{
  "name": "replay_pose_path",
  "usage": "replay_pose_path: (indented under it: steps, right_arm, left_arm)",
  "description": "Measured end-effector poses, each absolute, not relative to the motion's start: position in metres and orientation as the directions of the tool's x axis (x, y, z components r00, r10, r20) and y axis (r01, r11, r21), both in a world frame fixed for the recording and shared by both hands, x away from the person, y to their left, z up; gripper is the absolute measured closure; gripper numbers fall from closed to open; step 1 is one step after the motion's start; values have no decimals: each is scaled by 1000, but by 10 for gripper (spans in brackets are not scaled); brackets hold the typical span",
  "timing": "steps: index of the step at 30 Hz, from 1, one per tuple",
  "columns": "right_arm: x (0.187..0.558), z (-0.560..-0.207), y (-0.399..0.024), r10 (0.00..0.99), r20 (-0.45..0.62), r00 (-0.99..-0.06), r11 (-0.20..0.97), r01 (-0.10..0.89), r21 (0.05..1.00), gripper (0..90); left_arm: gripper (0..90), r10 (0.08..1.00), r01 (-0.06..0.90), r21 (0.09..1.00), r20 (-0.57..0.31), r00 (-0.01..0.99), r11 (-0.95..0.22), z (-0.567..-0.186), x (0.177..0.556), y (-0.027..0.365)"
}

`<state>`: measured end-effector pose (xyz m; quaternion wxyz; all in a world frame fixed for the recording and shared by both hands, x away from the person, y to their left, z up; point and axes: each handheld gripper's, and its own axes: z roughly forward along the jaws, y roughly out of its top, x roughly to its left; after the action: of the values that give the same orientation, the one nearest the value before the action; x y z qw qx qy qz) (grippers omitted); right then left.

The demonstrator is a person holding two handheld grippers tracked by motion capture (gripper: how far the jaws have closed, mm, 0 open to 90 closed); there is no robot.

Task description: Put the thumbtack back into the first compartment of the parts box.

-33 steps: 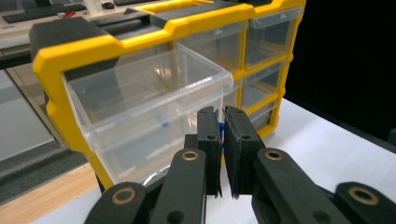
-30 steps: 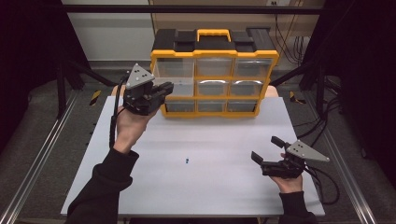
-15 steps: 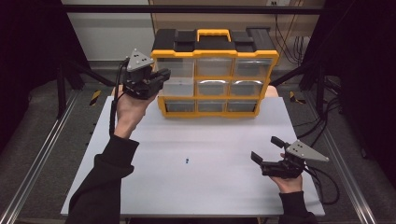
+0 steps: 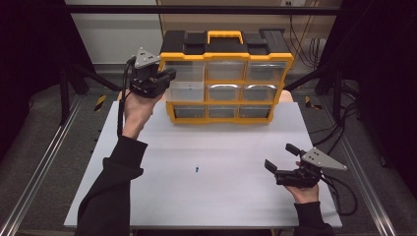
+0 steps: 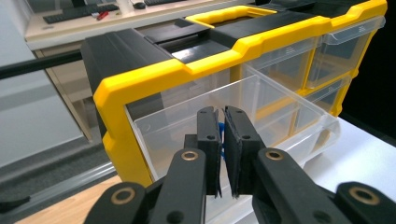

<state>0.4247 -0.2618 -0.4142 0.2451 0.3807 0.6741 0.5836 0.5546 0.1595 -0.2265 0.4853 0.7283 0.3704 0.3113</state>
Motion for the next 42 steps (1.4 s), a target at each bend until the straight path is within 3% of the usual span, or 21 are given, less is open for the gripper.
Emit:
replay_pose_path:
  steps: [10,14,20,25,29,42]
  right_arm:
    - [424,-414,-262,799,117,-589,26,229,973,6]
    - [424,-414,-262,799,117,-590,24,226,974,6]
    - [424,-414,-262,799,120,-589,23,230,973,6]
    - [424,-413,-263,798,117,-591,23,224,974,6]
    - [424,-414,-262,800,117,-589,24,226,974,5]
    - [424,-413,-263,799,111,-591,27,220,975,5]
  left_arm:
    - [833,852,257,923,123,509,-287,-233,562,155]
    - [773,850,247,924,131,510,-291,-233,561,153]
    - [644,845,216,942,110,523,-256,-226,548,159]
    - [450,832,195,954,86,548,-227,-229,529,167]
    - [347,813,174,963,68,578,-205,-233,513,176]
    - [92,785,151,962,90,613,-228,-265,473,186]
